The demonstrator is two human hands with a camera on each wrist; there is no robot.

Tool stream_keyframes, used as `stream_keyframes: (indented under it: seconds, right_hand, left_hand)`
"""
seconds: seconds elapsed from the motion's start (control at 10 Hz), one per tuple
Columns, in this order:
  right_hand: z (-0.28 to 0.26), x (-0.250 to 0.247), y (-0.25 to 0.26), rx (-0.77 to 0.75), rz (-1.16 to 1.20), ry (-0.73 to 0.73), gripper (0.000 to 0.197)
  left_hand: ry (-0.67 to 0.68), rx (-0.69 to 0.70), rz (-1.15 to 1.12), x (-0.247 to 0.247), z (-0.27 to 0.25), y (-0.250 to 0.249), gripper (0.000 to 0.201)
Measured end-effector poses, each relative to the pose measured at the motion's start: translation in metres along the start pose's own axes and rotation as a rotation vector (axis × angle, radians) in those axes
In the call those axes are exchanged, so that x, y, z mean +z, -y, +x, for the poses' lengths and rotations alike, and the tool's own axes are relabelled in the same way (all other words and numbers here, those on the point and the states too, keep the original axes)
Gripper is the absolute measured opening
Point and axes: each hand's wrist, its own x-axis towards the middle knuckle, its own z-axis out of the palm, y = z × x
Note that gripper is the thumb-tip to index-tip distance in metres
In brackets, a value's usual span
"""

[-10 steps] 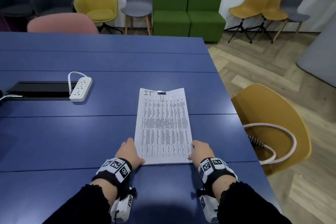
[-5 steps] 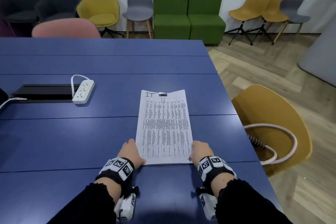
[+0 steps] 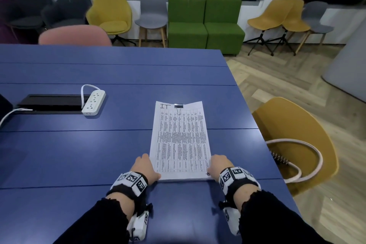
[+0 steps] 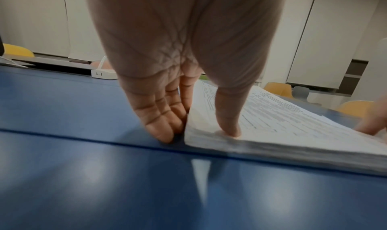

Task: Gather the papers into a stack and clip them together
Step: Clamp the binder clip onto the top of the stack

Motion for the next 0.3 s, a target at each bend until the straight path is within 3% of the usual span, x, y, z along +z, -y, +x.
stream_keyframes:
  seconds: [0.1,0.2,0.3]
  right_hand:
    - [-0.004,-0.019,0.001,-0.018,-0.089,0.029,0.009]
    - [0.002,-0.037,-0.001,-0.053,-0.135,0.028,0.020]
    - [0.001,-0.060,0.000,-0.115,-0.099,-0.099,0.012]
  left_hand:
    - [0.007,0.010,0.008,-0.014,0.002,-0.004,0.074]
    - [-0.002,0.053,0.127,-0.030,0.002,-0.012,0.068]
    - [-0.061,0.146,0.240,-0.057,-0.001,-0.022,0.045]
